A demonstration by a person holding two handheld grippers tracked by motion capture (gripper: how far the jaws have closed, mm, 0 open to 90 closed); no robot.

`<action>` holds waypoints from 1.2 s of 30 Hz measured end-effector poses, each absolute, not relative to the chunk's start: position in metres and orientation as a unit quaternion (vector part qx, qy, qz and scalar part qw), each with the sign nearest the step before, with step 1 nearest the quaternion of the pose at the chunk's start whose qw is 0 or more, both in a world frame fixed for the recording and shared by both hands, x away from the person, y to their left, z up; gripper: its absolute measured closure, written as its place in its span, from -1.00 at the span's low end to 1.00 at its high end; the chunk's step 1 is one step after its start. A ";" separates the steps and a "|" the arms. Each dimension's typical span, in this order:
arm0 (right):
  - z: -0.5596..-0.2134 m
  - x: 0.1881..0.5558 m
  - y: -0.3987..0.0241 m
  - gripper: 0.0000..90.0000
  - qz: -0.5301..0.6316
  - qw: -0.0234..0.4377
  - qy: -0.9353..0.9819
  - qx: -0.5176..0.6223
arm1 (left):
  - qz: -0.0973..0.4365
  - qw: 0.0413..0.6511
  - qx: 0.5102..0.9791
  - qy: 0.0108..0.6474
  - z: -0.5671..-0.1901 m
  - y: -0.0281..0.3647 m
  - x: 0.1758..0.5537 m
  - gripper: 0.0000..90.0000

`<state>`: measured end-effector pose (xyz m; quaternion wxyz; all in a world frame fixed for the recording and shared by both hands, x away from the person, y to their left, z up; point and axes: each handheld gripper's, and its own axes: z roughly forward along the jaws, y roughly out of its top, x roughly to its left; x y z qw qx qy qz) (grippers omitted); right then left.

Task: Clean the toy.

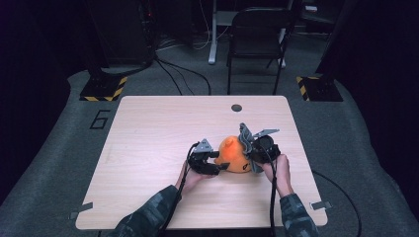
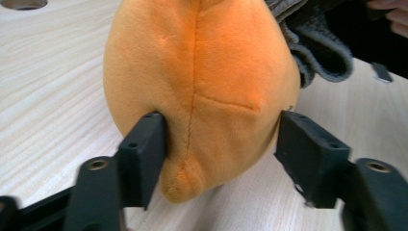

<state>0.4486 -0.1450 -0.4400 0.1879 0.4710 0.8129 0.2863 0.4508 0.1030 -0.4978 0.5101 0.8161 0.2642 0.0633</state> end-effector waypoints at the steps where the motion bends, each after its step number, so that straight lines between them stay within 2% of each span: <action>1: -0.440 0.448 -0.145 0.63 0.286 0.187 0.812 0.472 | 0.063 0.506 0.819 0.263 -0.498 0.105 0.453 -0.36; 2: -0.440 0.449 -0.145 0.63 0.286 0.187 0.812 0.472 | 0.064 0.504 0.820 0.263 -0.499 0.107 0.454 -0.43; 3: -0.440 0.449 -0.146 0.63 0.287 0.187 0.812 0.472 | 0.061 0.502 0.820 0.267 -0.500 0.111 0.455 -0.59; 14: -0.442 0.449 -0.146 0.63 0.287 0.188 0.811 0.473 | 0.041 0.502 0.817 0.283 -0.514 0.113 0.465 -0.70; 22: -0.442 0.449 -0.146 0.63 0.286 0.189 0.811 0.475 | 0.013 0.503 0.814 0.290 -0.522 0.103 0.466 -0.66; 33: -0.442 0.449 -0.146 0.63 0.287 0.188 0.810 0.475 | 0.006 0.512 0.803 0.307 -0.522 0.093 0.463 -0.65; 36: -0.442 0.448 -0.146 0.63 0.286 0.189 0.810 0.475 | 0.011 0.513 0.802 0.306 -0.522 0.092 0.462 -0.48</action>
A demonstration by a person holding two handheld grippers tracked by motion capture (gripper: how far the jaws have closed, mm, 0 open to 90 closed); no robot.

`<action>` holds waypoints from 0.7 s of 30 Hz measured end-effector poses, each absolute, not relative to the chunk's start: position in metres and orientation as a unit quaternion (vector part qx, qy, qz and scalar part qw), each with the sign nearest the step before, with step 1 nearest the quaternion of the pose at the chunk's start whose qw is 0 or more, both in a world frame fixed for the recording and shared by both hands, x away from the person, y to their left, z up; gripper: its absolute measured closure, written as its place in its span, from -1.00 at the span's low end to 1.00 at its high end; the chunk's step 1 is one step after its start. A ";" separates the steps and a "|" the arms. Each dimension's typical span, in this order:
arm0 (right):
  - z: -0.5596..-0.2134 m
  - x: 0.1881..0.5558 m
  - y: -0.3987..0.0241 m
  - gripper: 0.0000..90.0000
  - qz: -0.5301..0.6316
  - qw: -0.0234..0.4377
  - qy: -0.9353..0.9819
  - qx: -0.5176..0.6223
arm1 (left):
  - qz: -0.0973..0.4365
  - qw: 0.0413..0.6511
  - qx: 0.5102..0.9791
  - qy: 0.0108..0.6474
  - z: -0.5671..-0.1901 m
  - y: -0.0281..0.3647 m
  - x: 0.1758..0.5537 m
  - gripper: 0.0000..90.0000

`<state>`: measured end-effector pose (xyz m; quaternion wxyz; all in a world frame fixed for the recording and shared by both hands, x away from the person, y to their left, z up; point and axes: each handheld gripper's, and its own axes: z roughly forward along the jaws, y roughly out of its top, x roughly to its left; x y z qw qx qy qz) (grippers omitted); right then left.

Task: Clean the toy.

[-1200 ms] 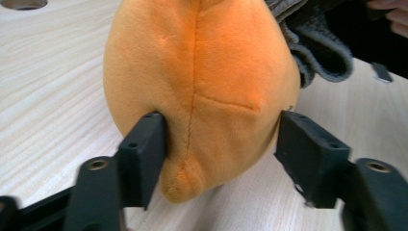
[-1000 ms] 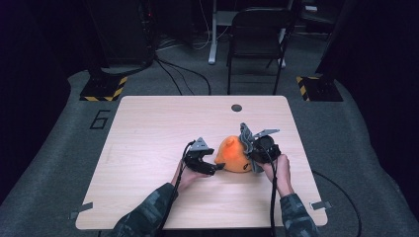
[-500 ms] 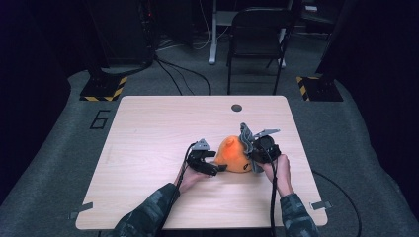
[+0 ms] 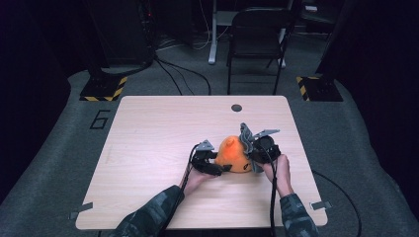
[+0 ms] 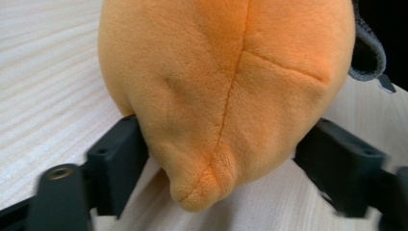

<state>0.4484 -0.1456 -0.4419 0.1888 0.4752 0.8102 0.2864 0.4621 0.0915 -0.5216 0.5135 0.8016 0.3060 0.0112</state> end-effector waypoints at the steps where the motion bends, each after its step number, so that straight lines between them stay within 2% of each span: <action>1: -0.442 0.449 -0.146 0.63 0.287 0.190 0.811 0.474 | 0.017 0.513 0.803 0.304 -0.521 0.092 0.462 -0.42; 7: -0.442 0.448 -0.145 0.63 0.287 0.191 0.809 0.476 | 0.032 0.513 0.804 0.298 -0.521 0.092 0.459 0.08; 10: -0.441 0.448 -0.145 0.63 0.288 0.192 0.809 0.475 | 0.035 0.513 0.807 0.292 -0.521 0.092 0.458 0.23; 16: -0.436 0.447 -0.151 0.63 0.307 0.195 0.801 0.475 | 0.043 0.519 0.804 0.285 -0.520 0.094 0.458 0.41; 21: -0.414 0.445 -0.189 0.63 0.329 0.225 0.761 0.512 | 0.054 0.522 0.806 0.274 -0.520 0.094 0.456 0.46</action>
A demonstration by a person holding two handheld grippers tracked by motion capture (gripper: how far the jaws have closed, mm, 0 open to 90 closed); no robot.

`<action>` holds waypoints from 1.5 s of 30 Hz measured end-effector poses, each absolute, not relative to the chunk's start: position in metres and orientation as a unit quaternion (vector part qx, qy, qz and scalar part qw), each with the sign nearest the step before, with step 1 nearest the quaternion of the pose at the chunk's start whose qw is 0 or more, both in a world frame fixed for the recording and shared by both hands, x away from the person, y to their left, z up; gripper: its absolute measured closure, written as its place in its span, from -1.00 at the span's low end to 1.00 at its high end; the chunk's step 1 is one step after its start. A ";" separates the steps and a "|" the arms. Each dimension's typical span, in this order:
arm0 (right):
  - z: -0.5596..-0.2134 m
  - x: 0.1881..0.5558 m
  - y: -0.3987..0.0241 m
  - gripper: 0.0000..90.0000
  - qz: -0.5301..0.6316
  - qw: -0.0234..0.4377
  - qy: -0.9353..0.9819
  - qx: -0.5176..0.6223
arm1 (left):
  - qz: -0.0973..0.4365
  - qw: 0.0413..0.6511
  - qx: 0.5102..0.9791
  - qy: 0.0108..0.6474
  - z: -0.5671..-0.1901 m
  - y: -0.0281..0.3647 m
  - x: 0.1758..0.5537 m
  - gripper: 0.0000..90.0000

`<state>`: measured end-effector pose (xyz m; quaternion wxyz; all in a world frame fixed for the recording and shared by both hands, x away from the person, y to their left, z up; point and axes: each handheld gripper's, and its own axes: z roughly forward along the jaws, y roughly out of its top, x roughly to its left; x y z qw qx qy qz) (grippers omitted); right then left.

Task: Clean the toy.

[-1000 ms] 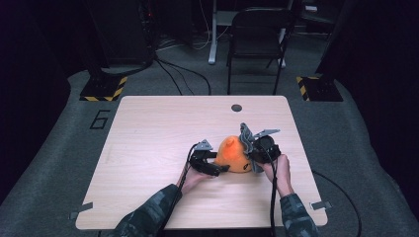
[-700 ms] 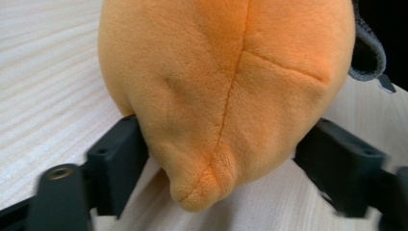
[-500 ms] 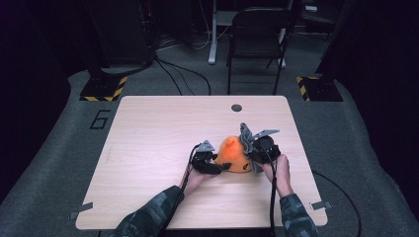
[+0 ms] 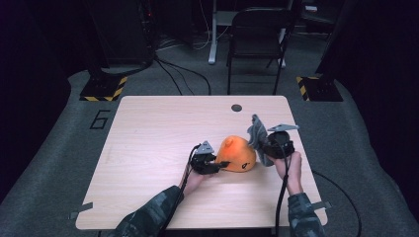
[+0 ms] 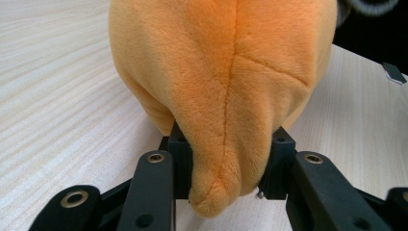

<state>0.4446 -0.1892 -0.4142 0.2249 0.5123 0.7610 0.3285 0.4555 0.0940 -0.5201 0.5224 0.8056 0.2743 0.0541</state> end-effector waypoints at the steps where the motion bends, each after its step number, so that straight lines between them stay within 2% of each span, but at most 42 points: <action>1: -0.415 0.445 -0.194 0.63 0.327 0.229 0.757 0.518 | 0.057 0.523 0.805 0.275 -0.520 0.094 0.455 0.47; 12: -0.431 0.453 -0.211 0.63 0.317 0.209 0.748 0.544 | 0.066 0.535 0.801 0.259 -0.515 0.094 0.453 0.56; 19: -0.429 0.453 -0.218 0.63 0.321 0.211 0.741 0.551 | 0.107 0.522 0.820 0.208 -0.467 0.103 0.449 0.56; 28: -0.430 0.453 -0.218 0.63 0.319 0.207 0.739 0.556 | 0.141 0.454 0.861 0.183 -0.417 0.116 0.441 0.54; 37: -0.428 0.453 -0.217 0.63 0.320 0.207 0.743 0.550 | 0.145 0.387 0.896 0.164 -0.409 0.102 0.440 0.51; 45: -0.416 0.448 -0.208 0.62 0.329 0.211 0.748 0.537 | 0.127 0.329 0.924 0.151 -0.419 0.086 0.447 0.48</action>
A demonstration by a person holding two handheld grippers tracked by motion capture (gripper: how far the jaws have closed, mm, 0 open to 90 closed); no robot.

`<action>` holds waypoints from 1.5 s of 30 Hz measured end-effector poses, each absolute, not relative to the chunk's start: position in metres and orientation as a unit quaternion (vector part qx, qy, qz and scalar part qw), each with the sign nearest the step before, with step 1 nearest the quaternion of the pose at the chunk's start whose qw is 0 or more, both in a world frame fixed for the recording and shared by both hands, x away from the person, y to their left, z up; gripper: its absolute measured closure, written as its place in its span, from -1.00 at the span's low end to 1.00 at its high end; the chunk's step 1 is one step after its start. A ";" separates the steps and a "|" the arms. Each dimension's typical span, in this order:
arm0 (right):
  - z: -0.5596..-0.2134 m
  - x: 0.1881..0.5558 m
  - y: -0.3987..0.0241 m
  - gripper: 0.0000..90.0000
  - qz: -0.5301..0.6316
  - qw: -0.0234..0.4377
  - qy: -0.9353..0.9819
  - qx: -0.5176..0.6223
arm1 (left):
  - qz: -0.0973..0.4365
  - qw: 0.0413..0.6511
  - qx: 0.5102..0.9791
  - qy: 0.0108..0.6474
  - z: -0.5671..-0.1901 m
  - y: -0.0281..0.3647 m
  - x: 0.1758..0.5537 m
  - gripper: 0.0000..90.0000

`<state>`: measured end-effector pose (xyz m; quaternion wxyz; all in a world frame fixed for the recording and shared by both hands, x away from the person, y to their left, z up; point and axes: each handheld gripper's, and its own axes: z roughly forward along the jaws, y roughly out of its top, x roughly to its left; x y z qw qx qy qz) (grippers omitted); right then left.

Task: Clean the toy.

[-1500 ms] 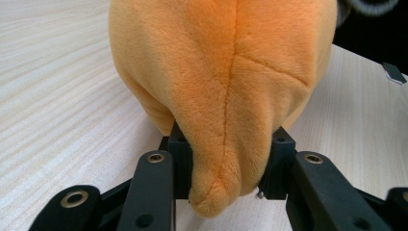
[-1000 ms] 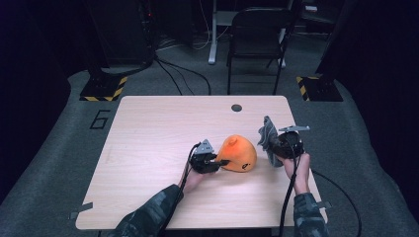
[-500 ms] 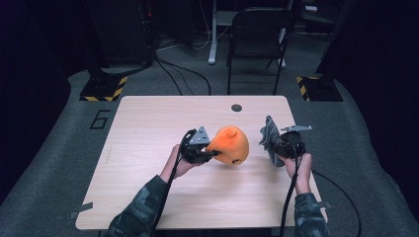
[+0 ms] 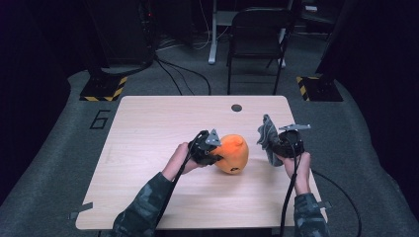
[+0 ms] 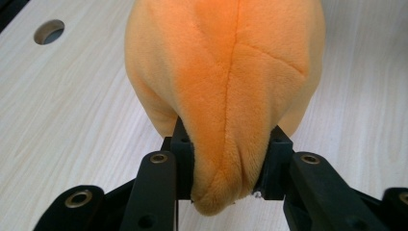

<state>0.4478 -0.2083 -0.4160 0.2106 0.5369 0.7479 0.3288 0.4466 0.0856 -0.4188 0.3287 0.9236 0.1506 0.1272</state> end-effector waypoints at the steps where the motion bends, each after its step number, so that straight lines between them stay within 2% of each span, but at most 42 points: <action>1: -0.413 0.446 -0.206 0.62 0.332 0.209 0.749 0.534 | 0.127 0.324 0.926 0.148 -0.420 0.083 0.447 0.48; 6: -0.390 0.434 -0.190 0.62 0.366 0.200 0.756 0.504 | 0.126 0.313 0.931 0.143 -0.427 0.077 0.447 0.45; 11: -0.368 0.416 -0.155 0.61 0.401 0.187 0.772 0.457 | 0.122 0.313 0.931 0.144 -0.431 0.077 0.449 0.39; 19: -0.388 0.419 -0.123 0.62 0.360 0.173 0.803 0.443 | 0.119 0.315 0.931 0.144 -0.435 0.076 0.450 0.27; 29: -0.406 0.429 -0.128 0.63 0.327 0.181 0.812 0.448 | 0.123 0.332 0.924 0.142 -0.441 0.075 0.452 -0.35; 32: -0.408 0.430 -0.130 0.63 0.325 0.182 0.809 0.455 | 0.122 0.350 0.917 0.149 -0.440 0.081 0.451 -0.42; 36: -0.408 0.432 -0.132 0.63 0.322 0.185 0.808 0.457 | 0.114 0.396 0.893 0.179 -0.446 0.092 0.452 -0.42; 38: -0.408 0.433 -0.134 0.63 0.322 0.184 0.808 0.458 | 0.091 0.432 0.875 0.199 -0.457 0.095 0.455 -0.41; 40: -0.408 0.433 -0.134 0.63 0.322 0.183 0.807 0.460 | 0.082 0.458 0.862 0.201 -0.466 0.096 0.455 -0.23; 43: -0.407 0.433 -0.135 0.63 0.318 0.186 0.806 0.462 | 0.082 0.474 0.855 0.195 -0.470 0.097 0.455 0.19; 45: -0.404 0.433 -0.137 0.62 0.325 0.186 0.803 0.464 | 0.092 0.472 0.855 0.194 -0.469 0.096 0.453 0.33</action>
